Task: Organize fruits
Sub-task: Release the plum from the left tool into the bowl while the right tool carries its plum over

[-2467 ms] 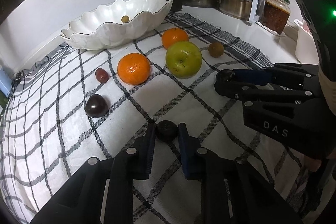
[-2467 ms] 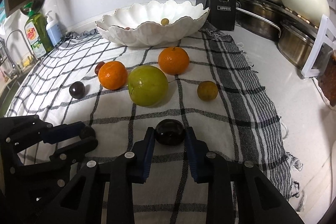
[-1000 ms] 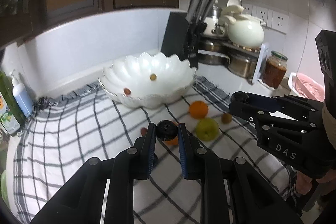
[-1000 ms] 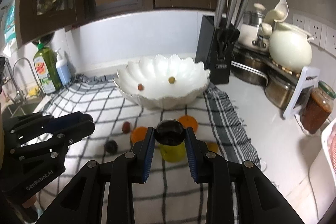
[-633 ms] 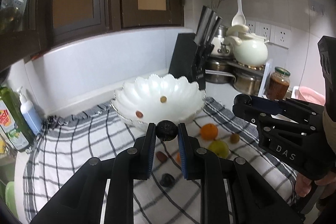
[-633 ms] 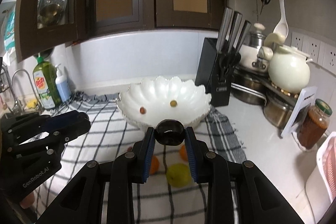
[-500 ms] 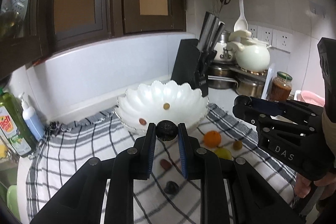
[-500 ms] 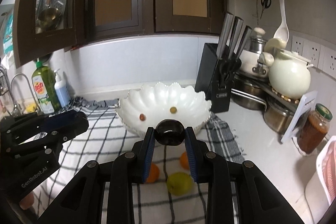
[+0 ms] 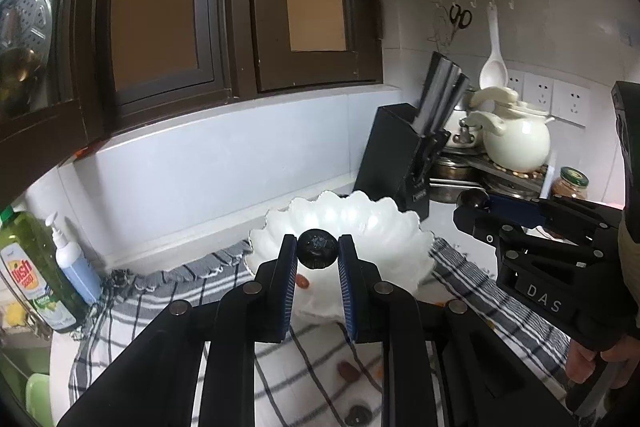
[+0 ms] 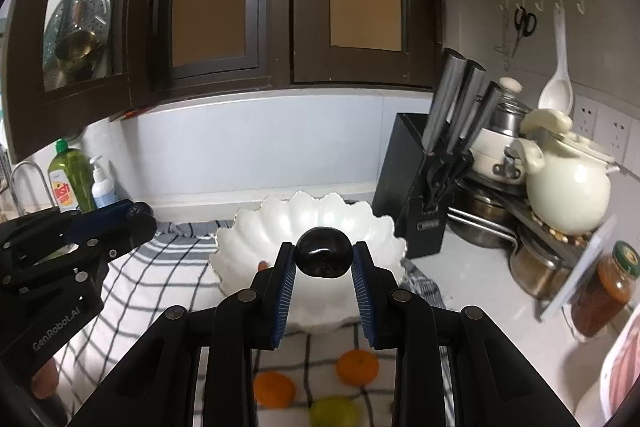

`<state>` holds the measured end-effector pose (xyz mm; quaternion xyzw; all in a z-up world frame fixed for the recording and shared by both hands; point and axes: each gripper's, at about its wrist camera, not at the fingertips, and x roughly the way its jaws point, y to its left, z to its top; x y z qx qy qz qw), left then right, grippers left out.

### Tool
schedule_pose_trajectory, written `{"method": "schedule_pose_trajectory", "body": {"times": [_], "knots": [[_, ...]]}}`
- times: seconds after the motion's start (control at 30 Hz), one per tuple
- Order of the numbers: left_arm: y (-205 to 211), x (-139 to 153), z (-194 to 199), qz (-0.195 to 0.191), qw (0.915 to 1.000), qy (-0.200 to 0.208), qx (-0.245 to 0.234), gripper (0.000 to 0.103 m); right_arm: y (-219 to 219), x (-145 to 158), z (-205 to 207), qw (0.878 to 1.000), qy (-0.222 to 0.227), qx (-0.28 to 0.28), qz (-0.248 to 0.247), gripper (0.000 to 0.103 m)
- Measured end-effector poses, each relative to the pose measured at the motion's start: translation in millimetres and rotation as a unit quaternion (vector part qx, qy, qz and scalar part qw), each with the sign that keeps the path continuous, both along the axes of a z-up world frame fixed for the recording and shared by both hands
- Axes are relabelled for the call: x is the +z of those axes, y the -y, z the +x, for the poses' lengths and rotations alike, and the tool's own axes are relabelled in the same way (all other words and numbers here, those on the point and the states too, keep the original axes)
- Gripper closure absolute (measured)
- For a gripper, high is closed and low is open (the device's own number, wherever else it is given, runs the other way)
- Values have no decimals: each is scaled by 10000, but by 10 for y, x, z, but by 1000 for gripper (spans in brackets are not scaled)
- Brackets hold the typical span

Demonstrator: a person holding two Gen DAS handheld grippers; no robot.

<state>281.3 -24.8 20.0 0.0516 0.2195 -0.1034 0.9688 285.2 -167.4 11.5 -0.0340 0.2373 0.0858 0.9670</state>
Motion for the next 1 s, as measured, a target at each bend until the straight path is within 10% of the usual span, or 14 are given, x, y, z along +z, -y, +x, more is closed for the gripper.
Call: {"method": "schedule_pose_trajectory", "body": {"times": [1.0], "knots": [[249, -571, 1967, -61, 9818, -1896, 129, 82, 126, -576, 1913, 9837, -1792, 27, -107, 73]]}}
